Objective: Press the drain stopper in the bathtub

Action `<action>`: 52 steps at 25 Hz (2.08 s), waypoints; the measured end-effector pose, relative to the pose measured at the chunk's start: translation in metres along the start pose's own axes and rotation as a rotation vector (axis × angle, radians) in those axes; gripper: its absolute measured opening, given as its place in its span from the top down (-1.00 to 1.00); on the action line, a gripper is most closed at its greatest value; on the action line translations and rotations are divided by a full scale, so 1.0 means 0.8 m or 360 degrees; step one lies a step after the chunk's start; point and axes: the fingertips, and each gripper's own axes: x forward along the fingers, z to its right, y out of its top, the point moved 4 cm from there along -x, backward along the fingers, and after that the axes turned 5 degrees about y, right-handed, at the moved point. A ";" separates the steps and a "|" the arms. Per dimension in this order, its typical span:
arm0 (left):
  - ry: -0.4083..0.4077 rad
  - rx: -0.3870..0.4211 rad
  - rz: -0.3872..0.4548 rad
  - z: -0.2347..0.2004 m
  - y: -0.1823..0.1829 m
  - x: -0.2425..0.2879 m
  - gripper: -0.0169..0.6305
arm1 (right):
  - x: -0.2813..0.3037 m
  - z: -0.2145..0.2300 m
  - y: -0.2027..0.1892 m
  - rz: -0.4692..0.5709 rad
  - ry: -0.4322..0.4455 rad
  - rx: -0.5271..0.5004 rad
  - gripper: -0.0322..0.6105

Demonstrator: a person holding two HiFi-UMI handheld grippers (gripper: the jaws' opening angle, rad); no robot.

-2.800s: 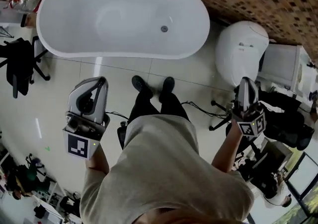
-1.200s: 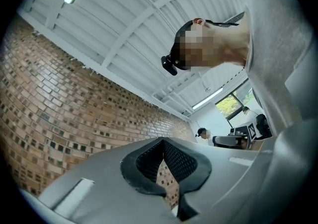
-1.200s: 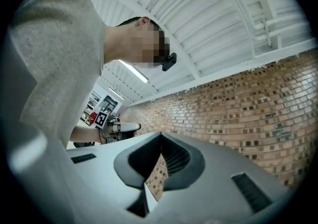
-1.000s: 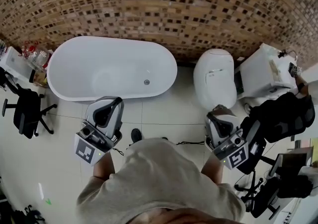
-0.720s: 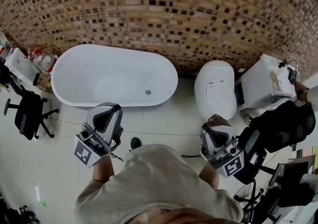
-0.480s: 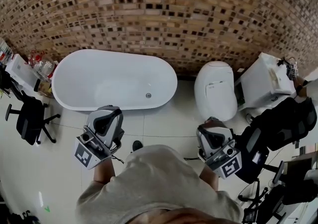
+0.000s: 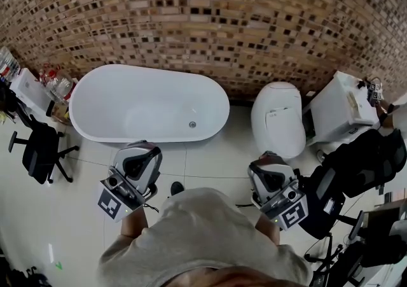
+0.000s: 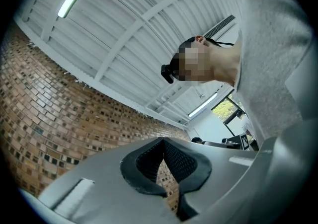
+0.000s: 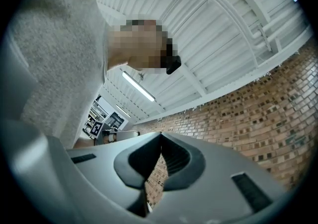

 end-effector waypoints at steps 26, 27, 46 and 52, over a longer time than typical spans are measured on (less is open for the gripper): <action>0.0080 -0.0030 -0.0197 0.003 -0.025 0.022 0.96 | -0.030 0.009 -0.016 -0.0049 -0.0072 0.0085 0.90; 0.0081 -0.0037 -0.0208 0.004 -0.026 0.021 0.96 | -0.032 0.008 -0.017 -0.0051 -0.0080 0.0101 0.90; 0.0011 -0.0077 -0.0154 0.013 -0.024 0.008 0.96 | -0.034 -0.001 -0.026 -0.0085 -0.0064 0.0159 0.90; 0.0045 -0.0090 -0.0157 0.008 -0.029 0.007 0.96 | -0.033 0.002 -0.031 -0.0099 -0.0062 0.0162 0.90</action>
